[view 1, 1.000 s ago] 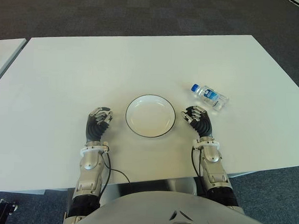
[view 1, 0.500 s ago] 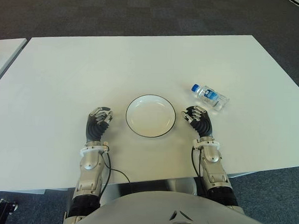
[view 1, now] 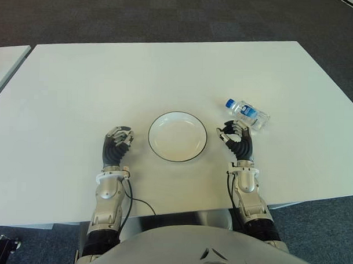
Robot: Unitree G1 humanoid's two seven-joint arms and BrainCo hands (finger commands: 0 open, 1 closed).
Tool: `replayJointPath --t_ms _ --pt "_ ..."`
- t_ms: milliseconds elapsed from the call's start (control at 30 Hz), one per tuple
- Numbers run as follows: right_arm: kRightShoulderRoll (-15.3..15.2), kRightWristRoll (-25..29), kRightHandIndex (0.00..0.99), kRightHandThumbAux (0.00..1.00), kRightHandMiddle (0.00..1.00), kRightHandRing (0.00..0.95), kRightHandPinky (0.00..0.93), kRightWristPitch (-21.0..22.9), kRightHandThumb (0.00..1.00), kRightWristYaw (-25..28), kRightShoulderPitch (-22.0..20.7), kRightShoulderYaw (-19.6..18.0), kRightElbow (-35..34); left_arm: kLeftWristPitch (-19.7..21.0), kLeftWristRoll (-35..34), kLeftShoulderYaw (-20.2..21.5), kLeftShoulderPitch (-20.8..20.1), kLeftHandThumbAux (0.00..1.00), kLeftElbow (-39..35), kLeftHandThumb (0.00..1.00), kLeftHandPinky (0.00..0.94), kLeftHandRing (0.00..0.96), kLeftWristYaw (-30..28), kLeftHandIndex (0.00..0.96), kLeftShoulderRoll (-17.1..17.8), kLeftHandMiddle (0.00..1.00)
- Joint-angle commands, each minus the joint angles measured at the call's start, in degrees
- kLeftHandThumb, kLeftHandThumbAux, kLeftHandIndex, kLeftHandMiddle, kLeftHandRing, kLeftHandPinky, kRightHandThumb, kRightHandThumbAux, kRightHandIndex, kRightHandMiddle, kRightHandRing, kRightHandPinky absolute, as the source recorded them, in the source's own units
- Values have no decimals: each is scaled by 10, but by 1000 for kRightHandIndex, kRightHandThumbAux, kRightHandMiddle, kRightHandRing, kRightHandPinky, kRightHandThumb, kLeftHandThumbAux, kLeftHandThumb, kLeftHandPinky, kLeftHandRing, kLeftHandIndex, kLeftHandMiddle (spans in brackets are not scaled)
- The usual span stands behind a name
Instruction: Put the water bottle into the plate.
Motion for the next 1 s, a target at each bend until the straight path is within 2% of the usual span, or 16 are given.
replayJointPath --t_ms 33,100,300,400,633,800,1000 --pt "-17 -45 411 730 546 482 360 2 703 -25 -14 6 -16 2 8 1 4 717 -1 704 751 742 10 434 -3 730" --pt "-36 -75 407 729 464 406 312 12 699 -36 -28 6 -22 -1 9 0 4 717 0 703 753 746 9 434 -2 734" --pt "-68 -111 402 726 342 299 234 26 693 -52 -60 5 -10 -2 8 -1 5 717 0 703 753 750 7 434 -3 739" --pt "-90 -132 200 661 242 223 175 36 586 -69 -92 5 20 -13 7 -2 5 717 4 703 771 759 2 434 0 749" --pt "-111 -167 30 540 84 97 129 80 523 -97 -136 15 41 -23 8 -4 6 717 9 703 760 764 -2 434 4 755" --pt "-117 -177 5 495 24 39 101 123 521 -89 -165 16 24 -24 9 -4 8 718 10 702 764 765 -2 434 5 754" --pt "-125 -190 0 448 2 4 48 177 552 -63 -178 21 -13 -35 5 -4 8 718 15 702 756 763 -5 433 5 751"
